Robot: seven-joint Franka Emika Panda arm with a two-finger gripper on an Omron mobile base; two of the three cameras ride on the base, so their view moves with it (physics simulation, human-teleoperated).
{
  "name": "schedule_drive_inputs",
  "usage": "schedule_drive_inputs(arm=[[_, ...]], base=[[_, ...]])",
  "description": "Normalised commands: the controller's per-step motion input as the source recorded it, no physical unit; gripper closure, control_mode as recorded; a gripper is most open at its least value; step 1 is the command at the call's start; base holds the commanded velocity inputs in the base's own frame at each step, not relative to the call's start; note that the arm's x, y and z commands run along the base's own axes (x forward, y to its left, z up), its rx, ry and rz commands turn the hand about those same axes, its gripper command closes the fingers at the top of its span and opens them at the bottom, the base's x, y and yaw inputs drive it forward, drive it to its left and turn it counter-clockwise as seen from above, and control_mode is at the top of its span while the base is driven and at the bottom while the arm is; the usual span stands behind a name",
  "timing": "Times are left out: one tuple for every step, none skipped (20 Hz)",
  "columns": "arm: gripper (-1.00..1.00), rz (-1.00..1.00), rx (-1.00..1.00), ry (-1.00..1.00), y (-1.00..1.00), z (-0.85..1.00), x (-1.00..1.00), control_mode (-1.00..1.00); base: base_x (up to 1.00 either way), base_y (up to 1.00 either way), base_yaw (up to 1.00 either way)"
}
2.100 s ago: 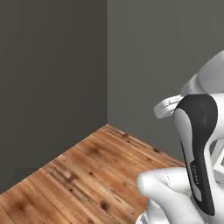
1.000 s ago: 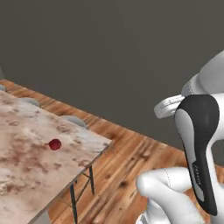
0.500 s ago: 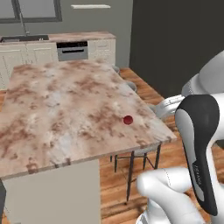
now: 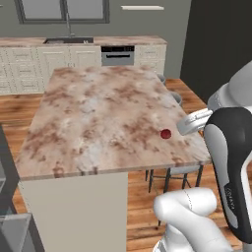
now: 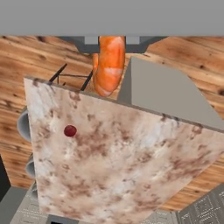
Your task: Open the fridge, remove the pear, onion, and shrimp, and place them on any counter.
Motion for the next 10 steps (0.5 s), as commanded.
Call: schedule_drive_inputs(arm=[[1.00, 0.00, 0.00, 0.00, 0.00, 0.00, 0.00, 1.00], [1.00, 0.00, 0.00, 0.00, 0.00, 0.00, 0.00, 1.00], [1.00, 0.00, 0.00, 0.00, 0.00, 0.00, 0.00, 1.00], [1.00, 0.00, 0.00, 0.00, 0.00, 0.00, 0.00, 1.00], [1.00, 0.00, 0.00, 0.00, 0.00, 0.00, 0.00, 1.00], [1.00, 0.00, 0.00, 0.00, 0.00, 0.00, 0.00, 1.00], [1.00, 0.00, 0.00, 0.00, 0.00, 0.00, 0.00, 1.00], [1.00, 0.00, 0.00, 0.00, 0.00, 0.00, 0.00, 1.00], [1.00, 0.00, 0.00, 0.00, 0.00, 0.00, 0.00, 1.00], [1.00, 0.00, 0.00, 0.00, 0.00, 0.00, 0.00, 1.00]], base=[[0.27, 0.00, -0.01], [0.33, 0.00, -0.02], [0.46, 0.00, -0.04], [0.52, 0.00, -0.05], [0.54, 0.00, -0.05], [0.50, 0.00, -0.03], [0.50, 0.00, -0.03], [0.39, 0.00, -0.02], [0.34, 0.00, -0.03], [0.32, 0.00, -0.03]])
